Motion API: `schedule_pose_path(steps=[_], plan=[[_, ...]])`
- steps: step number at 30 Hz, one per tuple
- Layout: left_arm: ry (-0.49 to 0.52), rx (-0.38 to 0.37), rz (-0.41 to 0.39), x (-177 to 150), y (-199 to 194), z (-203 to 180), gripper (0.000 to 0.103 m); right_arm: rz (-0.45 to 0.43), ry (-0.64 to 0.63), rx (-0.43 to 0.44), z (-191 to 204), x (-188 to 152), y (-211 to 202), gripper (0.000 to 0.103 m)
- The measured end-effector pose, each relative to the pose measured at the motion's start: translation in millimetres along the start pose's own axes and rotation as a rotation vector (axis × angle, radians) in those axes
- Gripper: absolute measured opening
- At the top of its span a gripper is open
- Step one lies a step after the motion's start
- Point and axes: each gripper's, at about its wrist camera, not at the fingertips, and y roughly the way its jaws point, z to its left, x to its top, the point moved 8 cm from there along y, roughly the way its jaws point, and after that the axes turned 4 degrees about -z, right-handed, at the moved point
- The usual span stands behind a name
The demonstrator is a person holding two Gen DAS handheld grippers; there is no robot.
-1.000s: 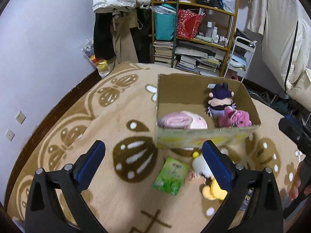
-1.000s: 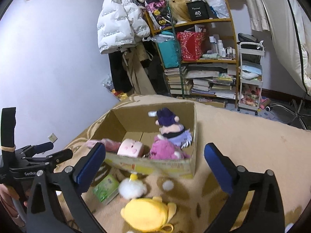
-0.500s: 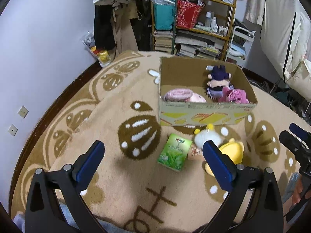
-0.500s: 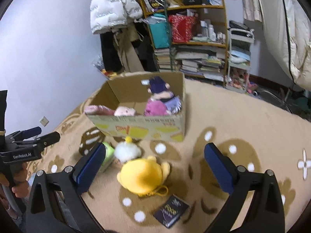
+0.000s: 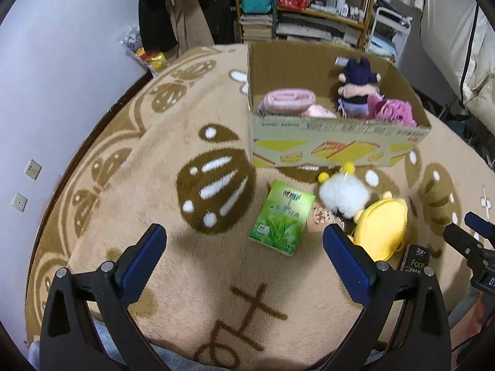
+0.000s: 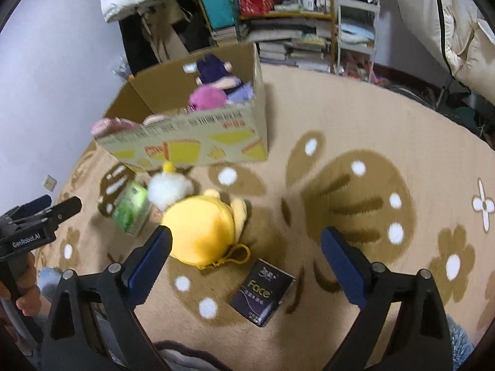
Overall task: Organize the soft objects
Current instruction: 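Lower both tools toward the green tissue pack and black Face tissue pack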
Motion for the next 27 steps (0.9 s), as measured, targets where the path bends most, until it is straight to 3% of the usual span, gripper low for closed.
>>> schedule_pose_path(steps=[8,18,27], plan=[[0.012,0.003,0.051,-4.1,20.2,-1.7,0.100,0.126,0.057,-0.009,-11.1,-18.8,36.5,0.100],[0.055,-0.004,0.120,-9.9,48.9,-13.8,0.100,0.265,0.087,-0.032,-24.7,-40.4,58.0,0.085],[0.039,-0.025,0.183,-16.1,73.6,-16.8,0.100,0.356,0.131,-0.026,-32.3,-61.9,65.9,0.085]])
